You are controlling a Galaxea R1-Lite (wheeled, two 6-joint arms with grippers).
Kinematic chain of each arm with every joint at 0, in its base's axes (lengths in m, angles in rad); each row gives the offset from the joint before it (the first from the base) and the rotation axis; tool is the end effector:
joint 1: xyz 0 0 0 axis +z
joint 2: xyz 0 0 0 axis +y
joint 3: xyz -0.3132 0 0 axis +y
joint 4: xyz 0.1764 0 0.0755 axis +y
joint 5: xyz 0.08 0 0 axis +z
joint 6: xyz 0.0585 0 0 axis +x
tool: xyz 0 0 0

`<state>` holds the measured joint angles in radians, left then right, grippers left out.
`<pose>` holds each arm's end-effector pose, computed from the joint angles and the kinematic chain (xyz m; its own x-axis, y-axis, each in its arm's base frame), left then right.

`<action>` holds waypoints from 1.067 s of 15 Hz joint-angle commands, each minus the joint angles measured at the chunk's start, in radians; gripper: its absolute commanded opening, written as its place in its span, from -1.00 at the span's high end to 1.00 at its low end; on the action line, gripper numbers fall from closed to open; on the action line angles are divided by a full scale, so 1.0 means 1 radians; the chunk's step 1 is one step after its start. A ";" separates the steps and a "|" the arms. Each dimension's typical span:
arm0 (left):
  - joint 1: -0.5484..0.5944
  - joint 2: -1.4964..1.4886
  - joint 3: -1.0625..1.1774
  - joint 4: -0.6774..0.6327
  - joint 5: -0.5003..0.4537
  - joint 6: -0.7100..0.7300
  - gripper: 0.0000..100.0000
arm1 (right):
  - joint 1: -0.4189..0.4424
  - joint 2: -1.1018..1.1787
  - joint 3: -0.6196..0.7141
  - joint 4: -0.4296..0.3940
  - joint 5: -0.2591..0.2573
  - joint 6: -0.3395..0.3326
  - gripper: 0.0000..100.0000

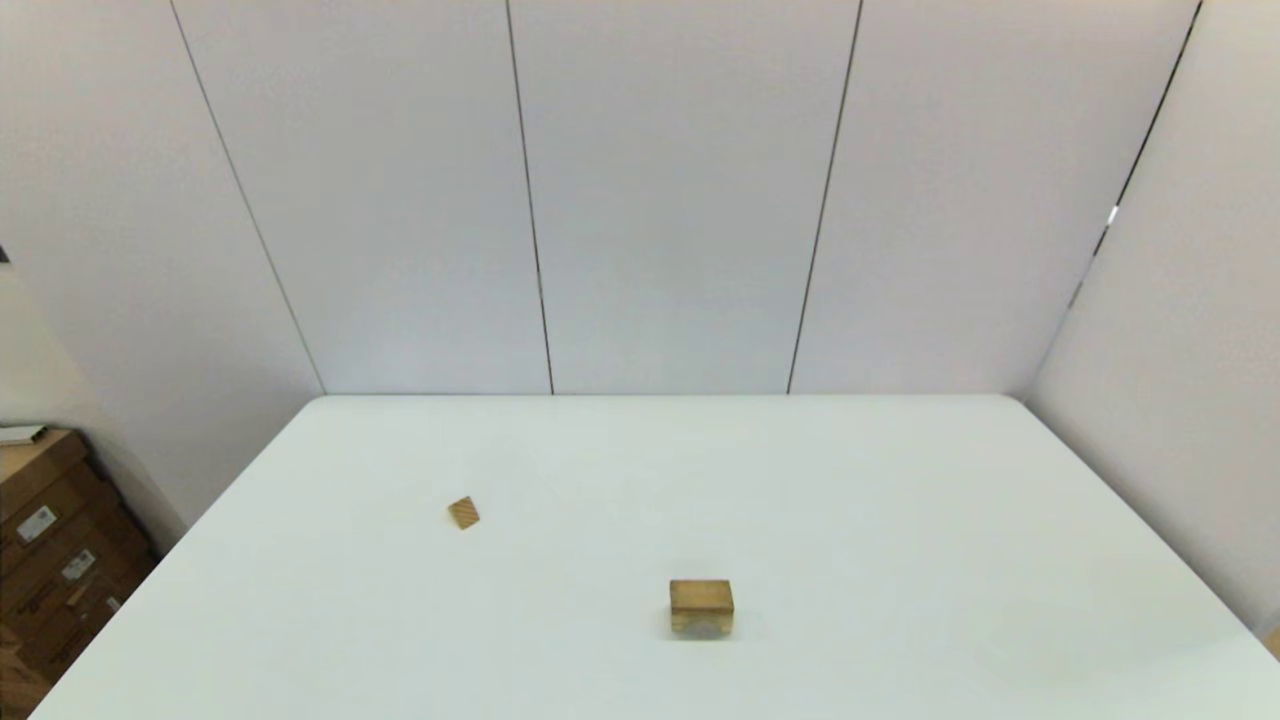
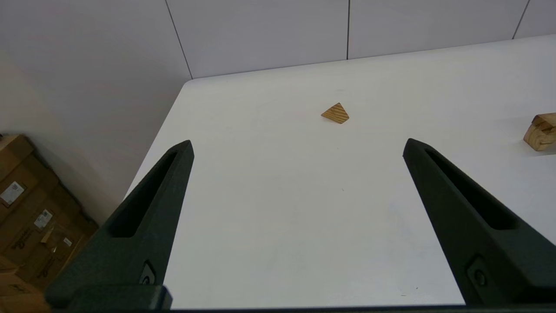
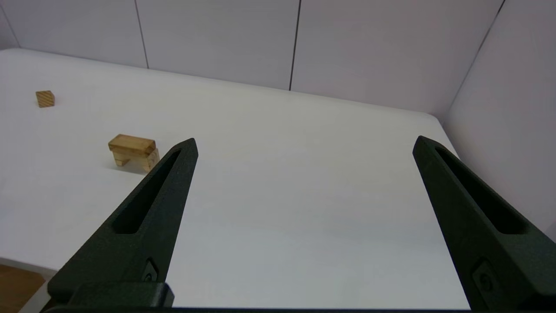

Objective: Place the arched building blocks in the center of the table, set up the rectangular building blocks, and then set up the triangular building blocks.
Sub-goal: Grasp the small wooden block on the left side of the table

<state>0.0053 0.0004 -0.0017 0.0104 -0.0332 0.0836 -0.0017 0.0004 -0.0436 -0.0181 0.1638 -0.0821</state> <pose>0.0016 -0.0019 0.0746 0.9996 -0.0279 -0.0091 0.0286 0.9961 0.0832 -0.0028 0.0095 0.0916 0.9850 0.1614 0.0604 -0.1555 0.9836 -0.0918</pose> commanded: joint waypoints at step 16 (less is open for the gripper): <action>0.001 0.000 0.000 0.000 -0.001 0.001 -1.00 | 0.000 0.000 0.011 0.001 -0.086 -0.008 -1.00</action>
<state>0.0053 0.0004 -0.0017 0.0109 -0.0332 0.0840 -0.0017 0.0000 -0.0385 -0.0143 0.1202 -0.0813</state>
